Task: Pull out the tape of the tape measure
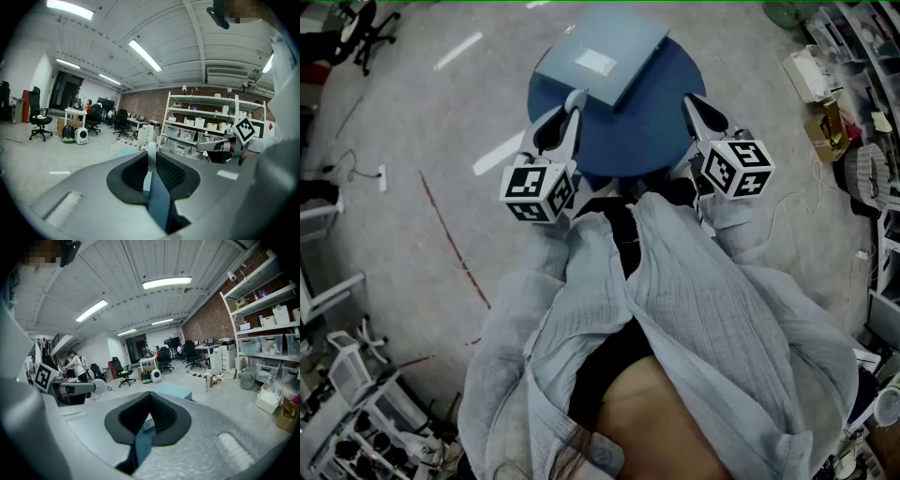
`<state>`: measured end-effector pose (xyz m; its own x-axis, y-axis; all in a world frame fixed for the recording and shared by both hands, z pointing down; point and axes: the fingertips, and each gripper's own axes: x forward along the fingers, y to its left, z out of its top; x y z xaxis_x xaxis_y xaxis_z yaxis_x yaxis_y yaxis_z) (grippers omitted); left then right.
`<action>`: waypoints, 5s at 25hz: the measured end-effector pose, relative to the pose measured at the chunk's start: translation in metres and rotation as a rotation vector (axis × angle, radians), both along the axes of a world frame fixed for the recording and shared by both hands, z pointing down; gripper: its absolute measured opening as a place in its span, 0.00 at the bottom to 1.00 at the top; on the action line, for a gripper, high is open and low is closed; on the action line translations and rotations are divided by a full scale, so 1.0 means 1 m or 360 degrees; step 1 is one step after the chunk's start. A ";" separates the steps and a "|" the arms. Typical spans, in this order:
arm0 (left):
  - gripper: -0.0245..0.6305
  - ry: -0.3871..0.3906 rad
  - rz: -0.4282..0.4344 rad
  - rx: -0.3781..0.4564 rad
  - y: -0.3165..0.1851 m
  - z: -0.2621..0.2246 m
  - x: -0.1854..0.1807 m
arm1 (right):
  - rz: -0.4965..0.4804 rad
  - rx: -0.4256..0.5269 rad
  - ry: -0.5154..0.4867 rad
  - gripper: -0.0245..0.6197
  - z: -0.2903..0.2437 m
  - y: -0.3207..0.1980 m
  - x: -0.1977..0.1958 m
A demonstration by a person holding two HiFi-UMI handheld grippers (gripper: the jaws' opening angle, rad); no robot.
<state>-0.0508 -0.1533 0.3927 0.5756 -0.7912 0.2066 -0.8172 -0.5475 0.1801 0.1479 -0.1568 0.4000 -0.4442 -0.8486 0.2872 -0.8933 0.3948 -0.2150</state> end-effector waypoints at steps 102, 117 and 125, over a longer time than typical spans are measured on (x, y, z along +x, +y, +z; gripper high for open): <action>0.15 0.0000 0.0763 -0.0134 0.049 0.015 0.027 | -0.1189 -0.0013 0.0505 0.06 0.029 0.016 -0.090; 0.16 0.0325 0.0539 -0.0285 0.034 0.017 0.016 | -0.1050 -0.0057 0.0408 0.07 0.030 0.009 -0.092; 0.15 0.0817 0.0397 -0.0465 0.024 0.016 0.012 | -0.0889 -0.0089 0.0295 0.07 0.026 0.001 -0.088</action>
